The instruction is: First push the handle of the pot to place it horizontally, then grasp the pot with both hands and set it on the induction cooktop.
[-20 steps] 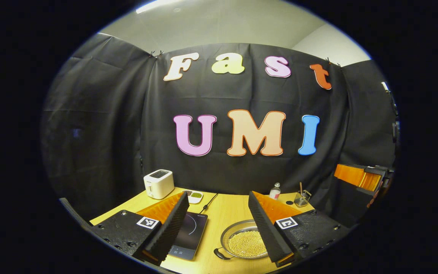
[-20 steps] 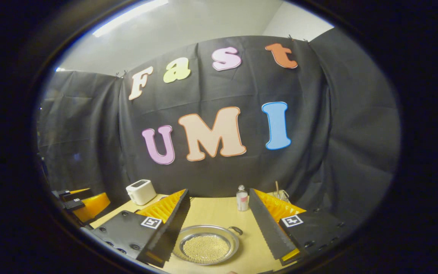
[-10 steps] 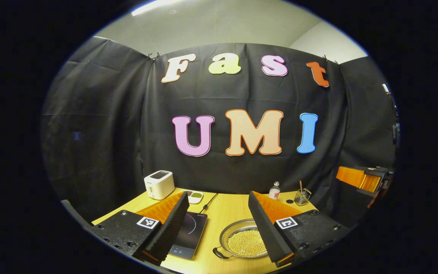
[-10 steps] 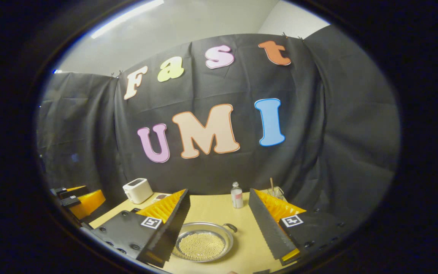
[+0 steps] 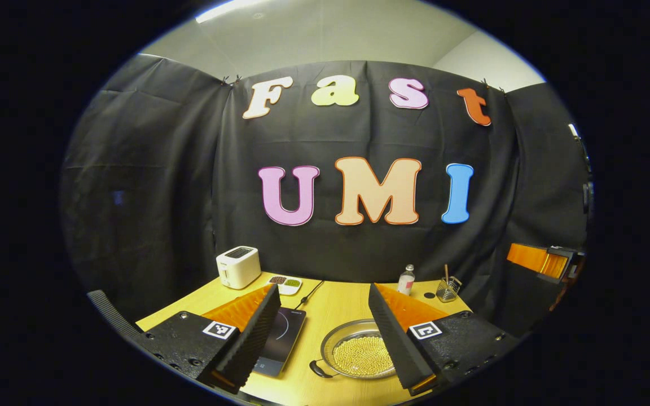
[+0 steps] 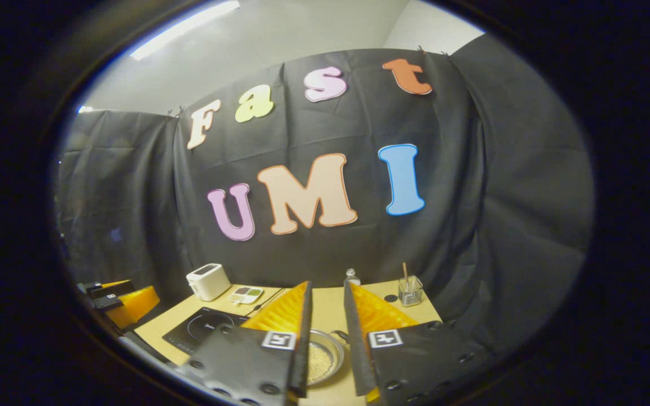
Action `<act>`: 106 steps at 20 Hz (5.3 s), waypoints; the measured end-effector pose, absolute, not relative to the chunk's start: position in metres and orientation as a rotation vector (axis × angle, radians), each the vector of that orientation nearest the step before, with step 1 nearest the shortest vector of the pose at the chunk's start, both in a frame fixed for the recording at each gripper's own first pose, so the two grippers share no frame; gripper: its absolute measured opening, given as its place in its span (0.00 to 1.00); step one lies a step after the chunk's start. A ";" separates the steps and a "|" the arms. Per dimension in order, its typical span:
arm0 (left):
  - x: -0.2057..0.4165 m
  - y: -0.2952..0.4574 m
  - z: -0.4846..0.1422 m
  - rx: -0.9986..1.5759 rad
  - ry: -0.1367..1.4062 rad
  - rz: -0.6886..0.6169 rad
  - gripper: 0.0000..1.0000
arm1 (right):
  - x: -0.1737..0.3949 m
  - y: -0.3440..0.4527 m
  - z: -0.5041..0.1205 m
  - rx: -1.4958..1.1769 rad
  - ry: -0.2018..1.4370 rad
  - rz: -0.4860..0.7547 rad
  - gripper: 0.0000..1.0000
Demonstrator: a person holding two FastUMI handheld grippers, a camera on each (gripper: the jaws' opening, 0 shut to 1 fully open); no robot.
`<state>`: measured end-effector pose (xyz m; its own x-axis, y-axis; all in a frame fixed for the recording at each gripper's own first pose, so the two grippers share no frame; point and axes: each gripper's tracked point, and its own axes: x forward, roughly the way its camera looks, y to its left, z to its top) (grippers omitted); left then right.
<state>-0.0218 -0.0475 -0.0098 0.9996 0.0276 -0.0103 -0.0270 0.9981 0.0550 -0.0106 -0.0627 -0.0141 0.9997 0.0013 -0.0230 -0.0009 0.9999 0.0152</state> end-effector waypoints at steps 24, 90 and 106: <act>-0.019 0.007 -0.007 0.050 -0.016 0.196 0.96 | -0.045 0.003 -0.272 -0.072 0.788 0.294 0.05; 0.043 0.156 -0.074 0.031 0.146 -0.217 0.93 | 0.091 0.197 -0.382 0.511 0.891 -0.157 0.08; 0.066 0.100 -0.128 -0.050 0.338 -0.387 0.96 | 0.018 0.029 -0.277 0.424 0.712 -0.295 0.44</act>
<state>0.0658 0.1004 -0.1282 0.8707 -0.3786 -0.3140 0.3620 0.9254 -0.1122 0.0184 0.0292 -0.2771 0.7217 -0.1170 -0.6822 0.4001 0.8748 0.2731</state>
